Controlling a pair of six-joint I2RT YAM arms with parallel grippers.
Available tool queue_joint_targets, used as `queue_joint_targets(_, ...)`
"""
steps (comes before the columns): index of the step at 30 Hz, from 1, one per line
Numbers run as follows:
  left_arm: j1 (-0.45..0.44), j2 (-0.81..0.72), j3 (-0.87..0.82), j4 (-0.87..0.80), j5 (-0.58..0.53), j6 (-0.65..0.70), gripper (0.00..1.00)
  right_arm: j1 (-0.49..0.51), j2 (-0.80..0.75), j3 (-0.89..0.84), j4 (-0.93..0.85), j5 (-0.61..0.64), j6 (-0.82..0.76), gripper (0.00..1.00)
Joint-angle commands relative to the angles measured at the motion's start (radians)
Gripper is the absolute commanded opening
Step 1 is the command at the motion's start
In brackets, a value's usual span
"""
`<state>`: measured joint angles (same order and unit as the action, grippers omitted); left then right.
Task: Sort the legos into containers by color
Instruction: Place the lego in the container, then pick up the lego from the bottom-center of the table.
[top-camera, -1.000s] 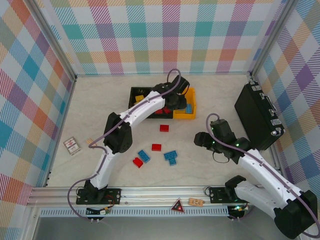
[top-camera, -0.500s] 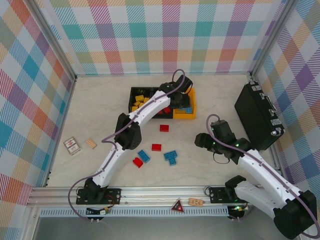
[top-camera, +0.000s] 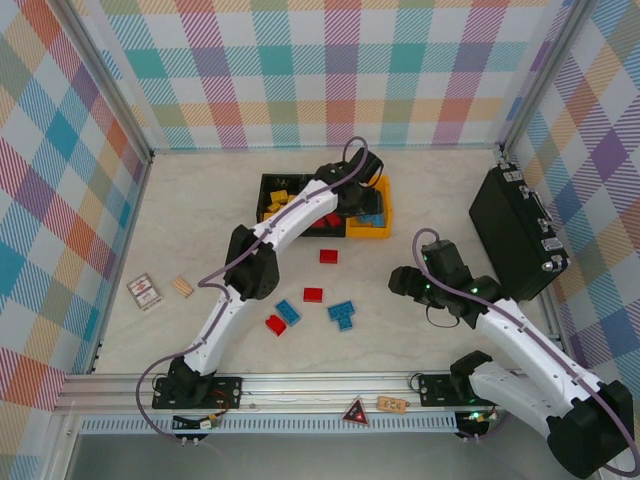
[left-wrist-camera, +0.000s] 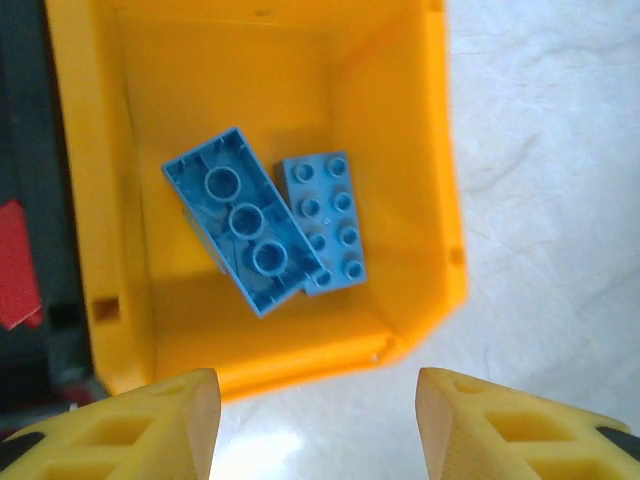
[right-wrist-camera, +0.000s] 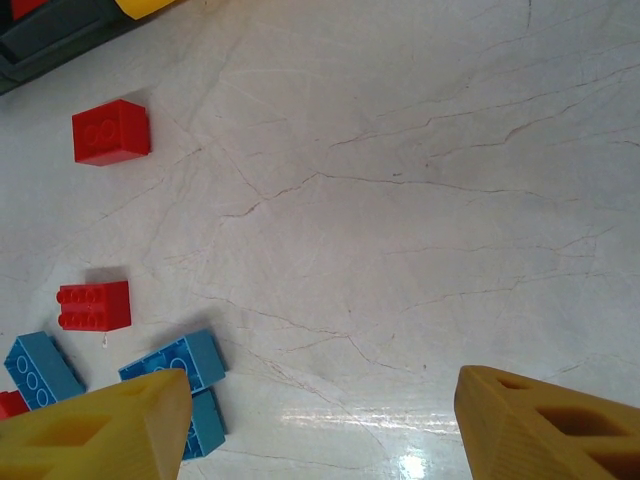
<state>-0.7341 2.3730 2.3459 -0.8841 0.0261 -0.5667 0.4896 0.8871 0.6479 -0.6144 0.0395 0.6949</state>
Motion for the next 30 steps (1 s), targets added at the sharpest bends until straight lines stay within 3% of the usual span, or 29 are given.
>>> queue_joint_targets(1, -0.016, -0.190, -0.130, 0.061, 0.024, 0.023, 0.54, -0.008, 0.003, 0.016, -0.010, -0.026, -0.007, 0.70)
queue_joint_targets(10, -0.003, -0.596, -0.728, 0.279, 0.044, 0.016, 0.56, 0.033, 0.084, 0.048, 0.020, -0.113, -0.025, 0.71)
queue_joint_targets(18, 0.042, -0.937, -1.228, 0.357, 0.030, -0.068, 0.58, 0.216, 0.208, 0.101, 0.042, -0.053, -0.048, 0.76)
queue_joint_targets(26, 0.055, -1.217, -1.516, 0.308, -0.012, -0.166, 0.67, 0.399, 0.440, 0.213, 0.055, 0.060, -0.080, 0.83)
queue_joint_targets(30, 0.064, -1.324, -1.595, 0.255, -0.042, -0.201, 0.70, 0.461, 0.558, 0.283, 0.043, 0.124, -0.095, 0.91)
